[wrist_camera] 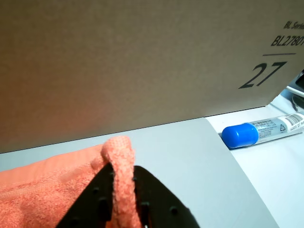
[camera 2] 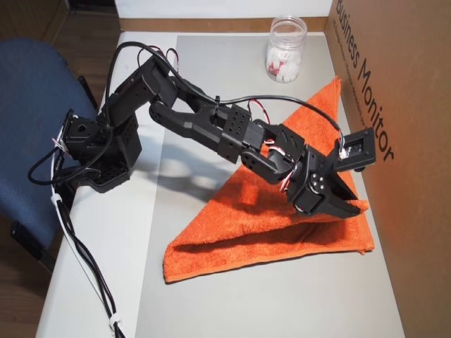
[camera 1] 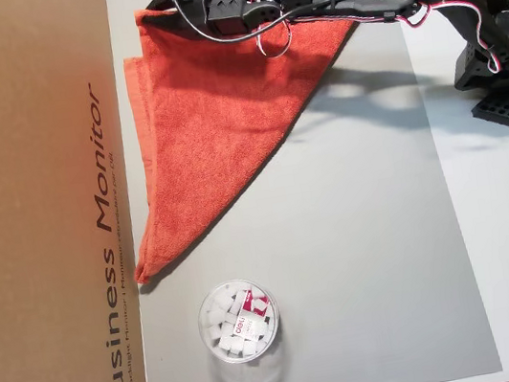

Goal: Fold the blanket.

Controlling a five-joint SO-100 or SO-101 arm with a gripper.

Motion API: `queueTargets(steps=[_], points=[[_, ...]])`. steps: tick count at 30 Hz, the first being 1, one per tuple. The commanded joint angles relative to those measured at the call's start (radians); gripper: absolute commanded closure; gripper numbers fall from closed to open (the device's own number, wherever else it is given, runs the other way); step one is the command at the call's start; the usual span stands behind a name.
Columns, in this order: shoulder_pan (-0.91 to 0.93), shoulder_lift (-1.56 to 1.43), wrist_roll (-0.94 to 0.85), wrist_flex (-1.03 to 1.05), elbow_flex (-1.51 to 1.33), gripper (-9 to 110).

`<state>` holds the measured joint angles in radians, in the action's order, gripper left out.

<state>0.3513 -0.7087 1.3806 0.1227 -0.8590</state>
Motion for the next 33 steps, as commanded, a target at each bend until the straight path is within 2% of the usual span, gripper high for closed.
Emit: queueTargets(steps=[1, 6, 10, 18, 27, 33], points=[[-0.009, 0.008, 0.006, -0.064, 0.063, 102], [-0.012, 0.064, 0.009, -0.169, 0.063, 102], [-0.026, 0.092, 0.077, -0.209, 0.064, 102], [-0.032, 0.186, 0.100, -0.204, 0.164, 102], [-0.034, 0.229, 0.259, -0.209, 0.175, 97], [-0.035, 0.242, 0.276, -0.198, 0.167, 96]])
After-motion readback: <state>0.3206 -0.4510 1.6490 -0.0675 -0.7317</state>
